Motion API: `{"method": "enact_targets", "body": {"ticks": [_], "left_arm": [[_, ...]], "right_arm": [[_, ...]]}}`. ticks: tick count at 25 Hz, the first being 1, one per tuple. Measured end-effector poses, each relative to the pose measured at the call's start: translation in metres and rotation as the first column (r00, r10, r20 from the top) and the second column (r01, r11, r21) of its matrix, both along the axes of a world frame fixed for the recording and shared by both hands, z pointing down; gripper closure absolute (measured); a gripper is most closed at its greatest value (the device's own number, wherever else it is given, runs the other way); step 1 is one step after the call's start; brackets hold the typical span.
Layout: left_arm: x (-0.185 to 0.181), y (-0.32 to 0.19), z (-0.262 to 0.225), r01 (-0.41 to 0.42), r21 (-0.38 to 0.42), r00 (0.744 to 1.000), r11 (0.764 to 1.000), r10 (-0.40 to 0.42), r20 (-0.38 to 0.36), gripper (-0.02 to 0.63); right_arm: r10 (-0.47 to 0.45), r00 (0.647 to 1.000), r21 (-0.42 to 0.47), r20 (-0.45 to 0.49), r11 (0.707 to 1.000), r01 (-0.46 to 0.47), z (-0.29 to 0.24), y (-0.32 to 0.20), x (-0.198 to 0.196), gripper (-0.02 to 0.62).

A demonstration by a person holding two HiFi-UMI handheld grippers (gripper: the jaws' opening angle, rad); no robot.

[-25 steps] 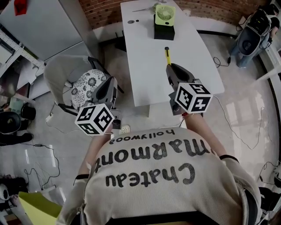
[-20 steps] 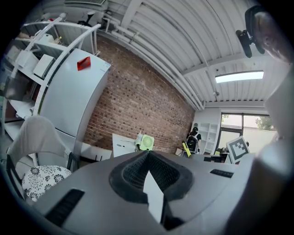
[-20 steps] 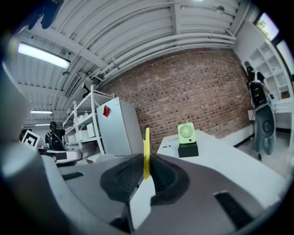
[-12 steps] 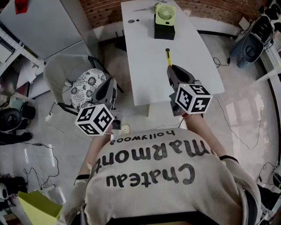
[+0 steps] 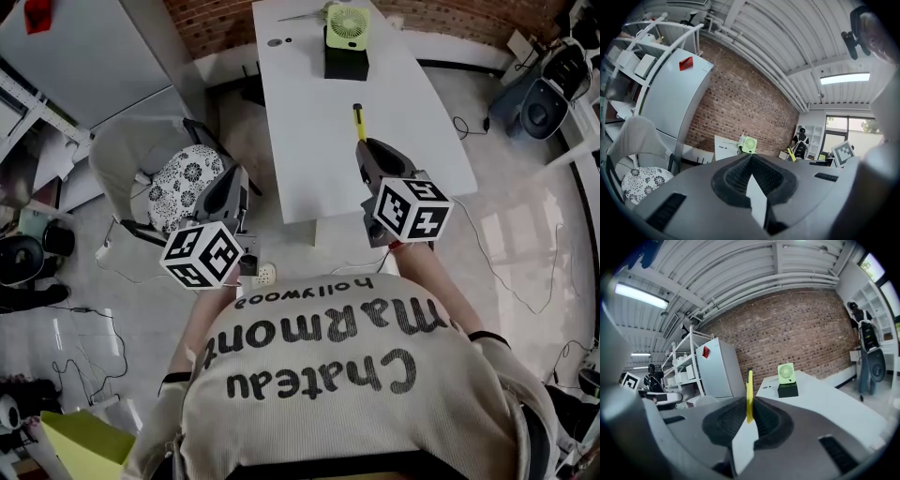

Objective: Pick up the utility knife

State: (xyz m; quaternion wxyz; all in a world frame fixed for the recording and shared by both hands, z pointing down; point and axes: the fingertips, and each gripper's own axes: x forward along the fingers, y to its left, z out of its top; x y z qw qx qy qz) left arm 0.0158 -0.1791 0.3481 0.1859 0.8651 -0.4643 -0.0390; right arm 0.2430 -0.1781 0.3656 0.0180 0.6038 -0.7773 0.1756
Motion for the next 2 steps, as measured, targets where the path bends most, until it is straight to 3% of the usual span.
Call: {"method": "enact_targets", "body": {"ticks": [2], "left_arm": [[0.0016, -0.0004, 0.001, -0.001, -0.002, 1.0, 1.0, 0.001, 0.0, 0.604]], "right_arm": [[0.002, 1.0, -0.003, 0.001, 1.0, -0.002, 0.0013, 0.0, 0.0017, 0.551]]}}
